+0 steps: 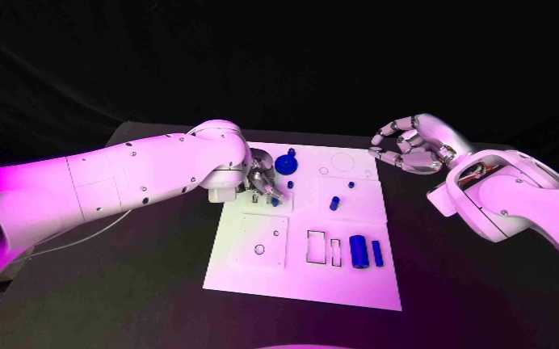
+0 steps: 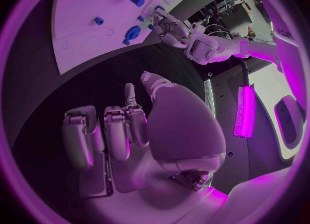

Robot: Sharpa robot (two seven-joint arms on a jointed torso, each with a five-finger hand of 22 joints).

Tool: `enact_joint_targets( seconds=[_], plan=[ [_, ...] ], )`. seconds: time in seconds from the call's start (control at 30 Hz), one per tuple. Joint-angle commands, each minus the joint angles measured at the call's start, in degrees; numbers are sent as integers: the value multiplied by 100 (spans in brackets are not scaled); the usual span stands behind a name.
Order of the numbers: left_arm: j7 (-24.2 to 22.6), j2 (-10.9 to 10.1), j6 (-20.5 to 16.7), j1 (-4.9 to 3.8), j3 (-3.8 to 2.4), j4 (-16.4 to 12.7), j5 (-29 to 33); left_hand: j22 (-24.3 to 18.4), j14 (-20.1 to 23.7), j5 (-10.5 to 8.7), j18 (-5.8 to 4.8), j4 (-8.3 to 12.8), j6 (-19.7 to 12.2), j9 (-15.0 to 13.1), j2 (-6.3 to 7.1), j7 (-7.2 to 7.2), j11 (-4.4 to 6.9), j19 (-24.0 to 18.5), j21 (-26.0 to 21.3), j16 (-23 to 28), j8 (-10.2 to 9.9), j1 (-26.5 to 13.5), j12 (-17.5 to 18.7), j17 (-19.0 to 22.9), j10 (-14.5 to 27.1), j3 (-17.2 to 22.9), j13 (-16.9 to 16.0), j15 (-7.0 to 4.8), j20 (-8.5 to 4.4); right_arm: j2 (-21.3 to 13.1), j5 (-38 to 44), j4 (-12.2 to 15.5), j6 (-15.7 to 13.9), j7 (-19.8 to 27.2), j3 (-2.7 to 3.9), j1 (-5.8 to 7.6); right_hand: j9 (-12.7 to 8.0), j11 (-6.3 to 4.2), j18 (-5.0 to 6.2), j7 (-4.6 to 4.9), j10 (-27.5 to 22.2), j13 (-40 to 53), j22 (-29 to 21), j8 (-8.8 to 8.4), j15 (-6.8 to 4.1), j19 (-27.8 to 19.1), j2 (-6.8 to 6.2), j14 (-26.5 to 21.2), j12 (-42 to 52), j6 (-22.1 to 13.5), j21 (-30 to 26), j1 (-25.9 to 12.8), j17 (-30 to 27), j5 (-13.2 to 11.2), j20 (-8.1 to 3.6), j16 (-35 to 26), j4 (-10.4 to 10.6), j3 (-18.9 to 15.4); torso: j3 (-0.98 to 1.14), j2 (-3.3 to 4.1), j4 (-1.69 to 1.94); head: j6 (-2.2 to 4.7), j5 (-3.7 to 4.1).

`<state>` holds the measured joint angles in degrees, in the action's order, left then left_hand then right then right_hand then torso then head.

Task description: Assemble the parts on the task board

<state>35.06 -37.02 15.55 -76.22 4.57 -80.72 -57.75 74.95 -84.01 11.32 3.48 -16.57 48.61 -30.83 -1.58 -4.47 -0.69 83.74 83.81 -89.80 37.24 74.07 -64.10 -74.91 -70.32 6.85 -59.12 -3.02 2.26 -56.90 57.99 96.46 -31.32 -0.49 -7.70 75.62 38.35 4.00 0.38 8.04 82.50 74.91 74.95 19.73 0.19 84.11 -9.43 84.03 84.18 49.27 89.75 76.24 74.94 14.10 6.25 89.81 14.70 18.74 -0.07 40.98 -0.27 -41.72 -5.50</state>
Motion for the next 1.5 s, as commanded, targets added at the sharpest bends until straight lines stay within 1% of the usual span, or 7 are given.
enact_joint_targets(
  seconds=[0.03, 0.17, 0.2, 0.27, 0.37, 0.9, 1.5],
  plan=[
    [-13, 13, 24, -2, 4, 0, 158, 77, -599, 24, -66, 85, -71, -16, -15, 17, 63, 61, 37, -20, 6, 410, 37, -1509, 41, 480, 25, -63, -52, 0, 33, 7, 18, 30, 0, -4, 7, -35, -38, 10, 7, 733, 1505, 22, -45, 589, 2, 569, 6, -35, 25, 29, 1392, 22, -34, -12, 28, 11, -2, 1, 1, -11, 7],
    [-33, 1, -101, -2, 5, -5, 304, 104, -599, 44, -72, 81, -127, -204, 463, 13, 82, 62, 46, -20, 156, 724, 69, -1509, 7, 1997, 26, -52, -61, 0, 33, 1, 23, 31, 0, -5, 7, -35, -38, 10, 7, 733, 1505, 22, -45, 589, 2, 569, 6, -35, 25, 29, 1392, 22, -34, -12, 28, 11, 0, -1, -1, -24, 4],
    [-42, -7, -147, -2, 5, -11, 355, 115, -599, 20, -66, 51, -141, -383, 820, -92, 23, 60, 49, -20, 321, 514, 66, -1509, -33, 2969, 21, -32, -77, 1, 33, -2, 26, 32, 0, -5, 7, -35, -38, 10, 7, 733, 1505, 22, -45, 589, 2, 569, 6, -35, 25, 29, 1392, 22, -34, -12, 28, 11, 1, -1, 0, -26, 2],
    [-53, -25, -228, -2, 4, -24, 456, 135, -599, -3, -69, 301, -181, -554, 1027, -17, 36, 64, 57, -20, 467, 278, -2, -1509, -101, 3598, -40, -51, -54, 3, 32, -7, 30, 33, 0, -8, 10, -35, -38, 10, 4, 729, 1505, 24, -45, 589, 3, 566, 3, -37, 25, 31, 1380, 24, -35, -16, 29, 13, 1, 0, 2, -25, -2],
    [-58, -55, -313, -2, 1, -55, 559, 145, -599, -13, -77, 514, -217, -689, 1083, 6, 58, 64, 59, -20, 569, -16, -79, -1509, -156, 3991, -114, -52, -46, 3, 32, -15, 34, 34, 0, -11, 10, -35, -38, 10, 4, 729, 1505, 24, -45, 589, 3, 566, 3, -37, 25, 31, 1380, 24, -35, -16, 29, 13, 0, -2, 10, -23, -2],
    [-30, -238, -578, -2, -50, -280, 409, 223, -599, 90, -89, 972, -182, -935, 1209, 63, 115, 91, 87, -20, 802, -569, -469, -1509, -419, 4448, -502, -91, -81, -19, 14, -34, 45, 43, -2, -17, 17, -35, -38, 11, 7, 732, 1505, 30, -46, 589, 3, 567, 6, -39, 25, 30, 1381, 28, -35, -15, 33, 15, 6, 0, 8, 15, -22],
    [-4, -109, -639, 60, 31, -139, -490, 280, -599, 247, -99, 1132, -132, -1025, 1307, 130, 176, 113, 108, -20, 989, -802, -480, -1509, -463, 4577, -443, -143, -126, -39, 10, -31, 32, 54, -2, -17, 23, -34, -38, 11, 5, 729, 1505, 37, -46, 589, 2, 564, 3, -39, 25, 22, 1368, 29, -35, -19, 40, 13, 1, 4, -7, -10, -70]
  ],
)
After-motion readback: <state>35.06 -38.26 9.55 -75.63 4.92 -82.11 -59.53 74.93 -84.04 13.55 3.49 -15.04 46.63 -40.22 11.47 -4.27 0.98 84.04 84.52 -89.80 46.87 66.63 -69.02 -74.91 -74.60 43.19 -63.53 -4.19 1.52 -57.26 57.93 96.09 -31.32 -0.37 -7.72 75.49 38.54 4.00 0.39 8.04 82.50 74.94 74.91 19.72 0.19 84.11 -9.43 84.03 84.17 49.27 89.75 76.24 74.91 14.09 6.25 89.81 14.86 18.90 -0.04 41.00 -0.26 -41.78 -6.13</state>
